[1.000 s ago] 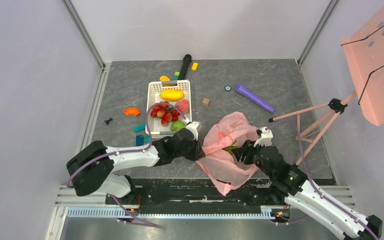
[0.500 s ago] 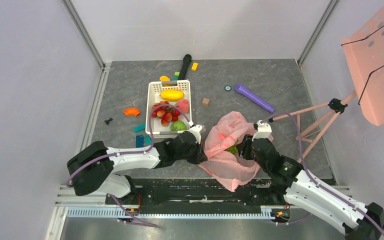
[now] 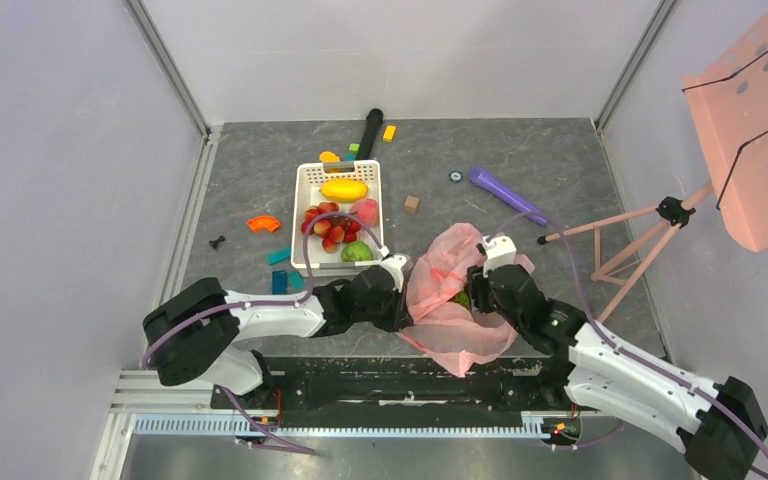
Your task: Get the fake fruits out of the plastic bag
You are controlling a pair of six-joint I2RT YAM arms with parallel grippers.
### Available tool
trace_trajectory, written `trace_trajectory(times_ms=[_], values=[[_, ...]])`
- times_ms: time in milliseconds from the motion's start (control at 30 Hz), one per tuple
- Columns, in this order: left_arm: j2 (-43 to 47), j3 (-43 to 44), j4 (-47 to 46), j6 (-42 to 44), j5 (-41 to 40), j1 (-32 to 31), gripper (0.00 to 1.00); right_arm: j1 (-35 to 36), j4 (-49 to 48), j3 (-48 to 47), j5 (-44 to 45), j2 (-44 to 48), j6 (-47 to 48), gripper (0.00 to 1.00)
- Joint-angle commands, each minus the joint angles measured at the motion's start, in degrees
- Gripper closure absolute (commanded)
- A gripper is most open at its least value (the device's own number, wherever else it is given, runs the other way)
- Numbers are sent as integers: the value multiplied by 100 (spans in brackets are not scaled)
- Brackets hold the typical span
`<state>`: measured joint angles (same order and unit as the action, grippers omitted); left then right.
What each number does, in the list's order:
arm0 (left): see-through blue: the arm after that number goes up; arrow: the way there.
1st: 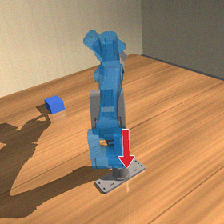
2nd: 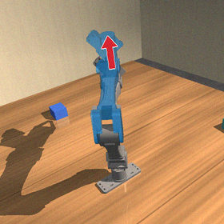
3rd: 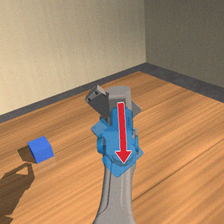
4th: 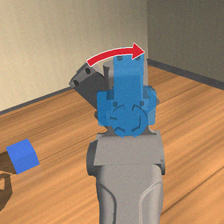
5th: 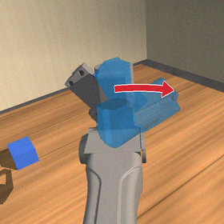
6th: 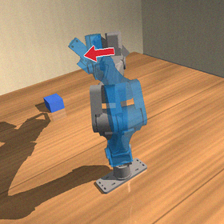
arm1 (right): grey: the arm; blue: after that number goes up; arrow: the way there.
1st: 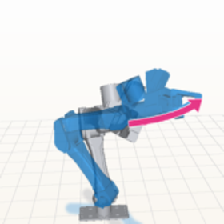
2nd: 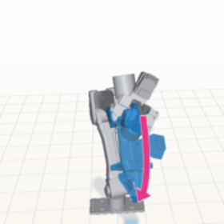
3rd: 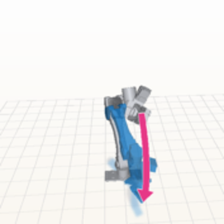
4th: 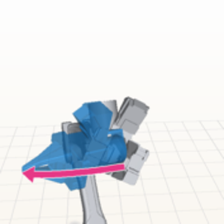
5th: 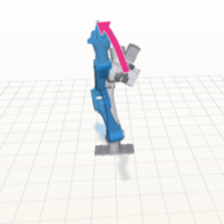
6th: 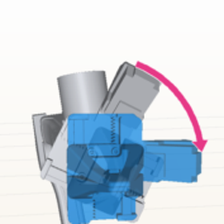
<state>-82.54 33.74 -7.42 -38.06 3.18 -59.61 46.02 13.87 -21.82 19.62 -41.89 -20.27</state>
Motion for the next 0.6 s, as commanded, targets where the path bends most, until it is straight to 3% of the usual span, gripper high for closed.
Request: trace_trajectory(times_ms=[0,133,233,433,567], values=[[-132,-27,-163,385,-126,-30,98,32,189,-881,245,-639,1267,56],[-152,18,-188,434,-233,-27,98,30,178,-941,-477,-1097,1631,66],[-68,22,-256,432,-434,-30,98,28,-100,-679,-683,-1154,1704,66],[273,119,-358,598,-569,-32,98,28,-559,-638,-181,-1345,2234,51],[307,214,-305,704,-594,-23,98,32,-567,-970,33,-1899,2540,36]])
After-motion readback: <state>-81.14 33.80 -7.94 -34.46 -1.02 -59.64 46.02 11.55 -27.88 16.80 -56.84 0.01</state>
